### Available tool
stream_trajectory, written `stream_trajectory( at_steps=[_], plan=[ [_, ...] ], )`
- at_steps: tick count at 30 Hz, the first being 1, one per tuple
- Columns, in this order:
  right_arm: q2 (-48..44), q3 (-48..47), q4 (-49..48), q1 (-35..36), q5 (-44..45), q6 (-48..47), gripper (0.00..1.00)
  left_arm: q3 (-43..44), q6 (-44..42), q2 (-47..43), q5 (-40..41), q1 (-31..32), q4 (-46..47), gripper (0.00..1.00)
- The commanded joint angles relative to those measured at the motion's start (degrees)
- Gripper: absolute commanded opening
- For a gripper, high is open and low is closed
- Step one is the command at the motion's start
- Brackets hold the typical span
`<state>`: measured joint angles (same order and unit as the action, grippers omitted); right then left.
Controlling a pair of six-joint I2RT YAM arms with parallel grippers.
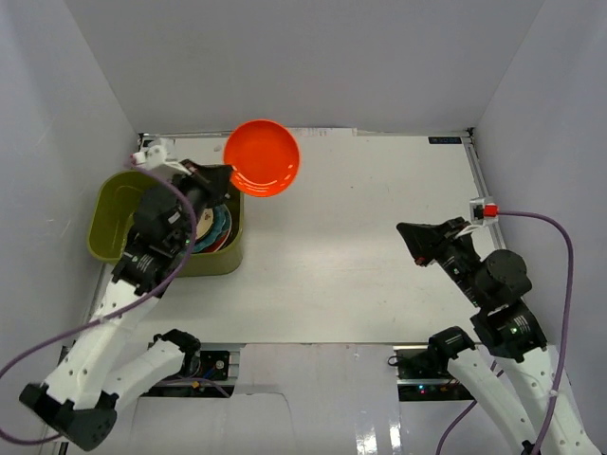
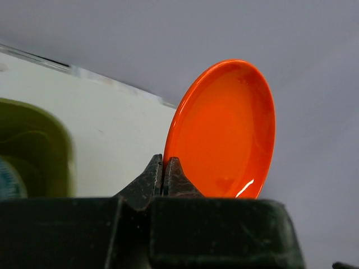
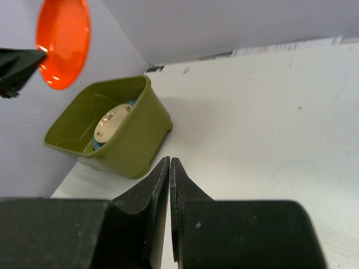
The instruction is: Place the plates into the plastic bin on the countertop
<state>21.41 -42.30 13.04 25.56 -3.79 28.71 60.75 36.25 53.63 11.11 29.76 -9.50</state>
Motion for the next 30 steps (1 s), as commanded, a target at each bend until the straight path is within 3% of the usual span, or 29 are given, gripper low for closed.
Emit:
stream_trajectory(
  at_steps=[1, 4, 11, 15, 19, 23, 24, 25, 26, 30],
  plan=[
    [1.88, 2.92, -6.43, -0.07, -4.64, 2.84, 0.08, -4.58, -2.58, -4.22, 8.29, -5.84, -13.95, 0.0],
    [4.34, 4.07, -8.46, -0.07, -6.31, 3.81, 0.08, -8.53, -2.5, -6.78, 10.07, -13.39, -14.06, 0.0],
    [9.96, 3.46, -6.71, 0.01, -8.86, 1.44, 0.08, -15.83, 1.89, -5.64, -3.18, -36.39, -10.54, 0.0],
    [10.14, 4.6, -6.8, -0.07, -9.65, 1.7, 0.09, -19.52, 3.83, -4.85, -8.11, -43.8, -8.79, 0.0],
    [10.06, 5.13, -7.41, 0.01, -9.92, 2.23, 0.08, -20.58, 5.32, -1.69, -9.18, -45.67, -7.38, 0.0],
    [10.76, 5.13, -7.41, -0.07, -9.74, 1.96, 0.09, -20.59, 5.67, -0.63, -13.83, -46.46, -5.45, 0.52],
    [11.02, 4.95, -7.5, 0.01, -9.83, 1.96, 0.08, -20.32, 5.94, -1.41, -14.62, -46.54, -5.36, 0.78],
    [11.11, 4.86, -7.5, 0.01, -9.83, 1.96, 0.09, -19.97, 6.2, -1.94, -16.54, -46.55, -5.1, 0.88],
    [11.46, 4.69, -7.5, -0.07, -10.09, 1.88, 0.09, -18.66, 6.46, -2.64, -17.35, -46.55, -5.35, 0.96],
    [10.94, 3.98, -7.59, 0.01, -10.62, 2.23, 0.12, -14.44, 6.73, -7.99, -15.69, -46.55, -7.29, 0.98]
  ],
)
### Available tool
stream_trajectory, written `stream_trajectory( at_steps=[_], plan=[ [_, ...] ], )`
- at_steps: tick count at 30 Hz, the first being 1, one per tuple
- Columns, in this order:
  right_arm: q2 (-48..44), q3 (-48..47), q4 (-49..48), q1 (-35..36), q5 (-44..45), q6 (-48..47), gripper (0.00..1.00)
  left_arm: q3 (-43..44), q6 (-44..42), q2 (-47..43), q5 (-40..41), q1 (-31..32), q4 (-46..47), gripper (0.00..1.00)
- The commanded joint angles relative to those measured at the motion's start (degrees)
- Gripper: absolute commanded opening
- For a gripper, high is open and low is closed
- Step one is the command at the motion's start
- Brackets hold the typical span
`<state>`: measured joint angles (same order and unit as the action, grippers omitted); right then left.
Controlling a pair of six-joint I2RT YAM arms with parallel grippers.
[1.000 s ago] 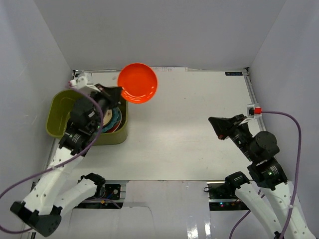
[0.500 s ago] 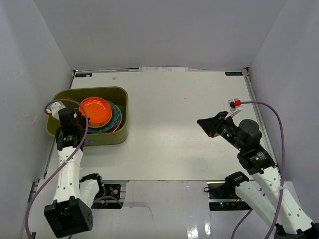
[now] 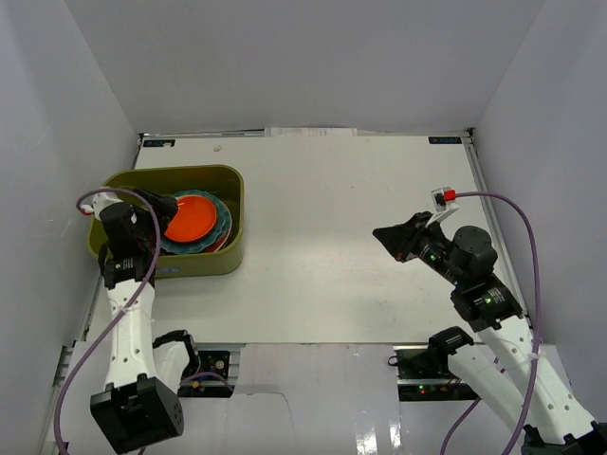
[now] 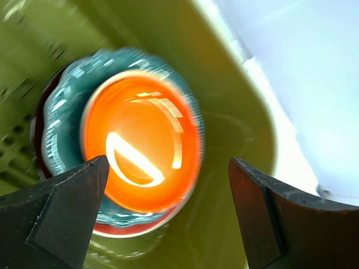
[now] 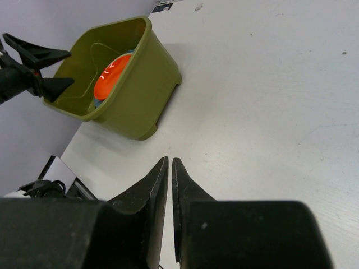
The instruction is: Place the plates into the plastic bin on the countertop
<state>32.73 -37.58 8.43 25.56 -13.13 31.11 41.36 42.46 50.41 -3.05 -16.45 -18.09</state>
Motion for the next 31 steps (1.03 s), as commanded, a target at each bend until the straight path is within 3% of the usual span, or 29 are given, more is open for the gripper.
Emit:
stream_trajectory(
  at_steps=[1, 3, 5, 6, 7, 9, 10, 12, 13, 18, 20, 24, 31],
  plan=[
    [-0.47, -0.82, -2.89, 0.01, -1.03, -0.26, 0.14, 5.65, 0.43, -5.49, -1.61, -0.25, 0.69, 0.98],
    [-0.39, -1.17, -2.45, 0.01, 0.2, -0.7, 0.18, 7.15, 1.39, -6.03, -7.12, -0.25, 0.6, 0.98],
    [0.48, -3.19, -0.88, 0.01, 1.34, -2.45, 0.3, 6.19, 3.06, -6.47, -15.36, 0.62, 4.97, 0.93],
    [0.84, -4.16, -0.35, -0.07, 2.74, -3.33, 0.37, 3.57, 5.94, -6.82, -23.85, 1.32, 7.95, 0.97],
    [1.02, -6.25, 0.27, 0.01, 3.8, -4.99, 0.53, 2.07, 7.54, -7.69, -27.5, 2.2, 14.94, 0.98],
    [1.55, -8.64, 2.55, 0.01, 8.08, -6.58, 0.67, -0.05, 9.22, -8.66, -31.39, 6.76, 21.57, 0.98],
    [1.46, -9.78, 3.34, -0.07, 9.86, -7.37, 0.81, 0.12, 8.18, -9.1, -30.62, 8.87, 22.12, 0.98],
    [1.02, -12.94, 5.88, 0.01, 16.42, -9.92, 0.97, 0.73, 6.07, -10.16, -29.65, 16.6, 23.79, 0.98],
    [0.85, -13.91, 6.6, -0.07, 18.64, -10.54, 0.9, 1.34, 4.41, -10.33, -28.95, 19.58, 25.45, 0.98],
    [-1.88, -16.03, 7.05, -0.07, 30.15, -13.35, 0.9, 0.03, -0.61, -10.26, -27.54, 34.08, 30.04, 0.98],
    [-2.32, -15.59, 5.64, -0.07, 32.28, -13.97, 0.9, 0.03, -3.15, -8.59, -27.97, 37.17, 29.78, 0.98],
    [-1.8, -15.67, 4.06, -0.07, 33.61, -15.64, 0.9, 1.52, -4.4, -4.01, -31.75, 37.89, 29.69, 0.98],
    [-1.53, -19.18, 1.77, -0.07, 33.25, -16.35, 0.9, 6.79, -7.13, -3.92, -31.06, 37.89, 28.99, 0.98]
  ],
)
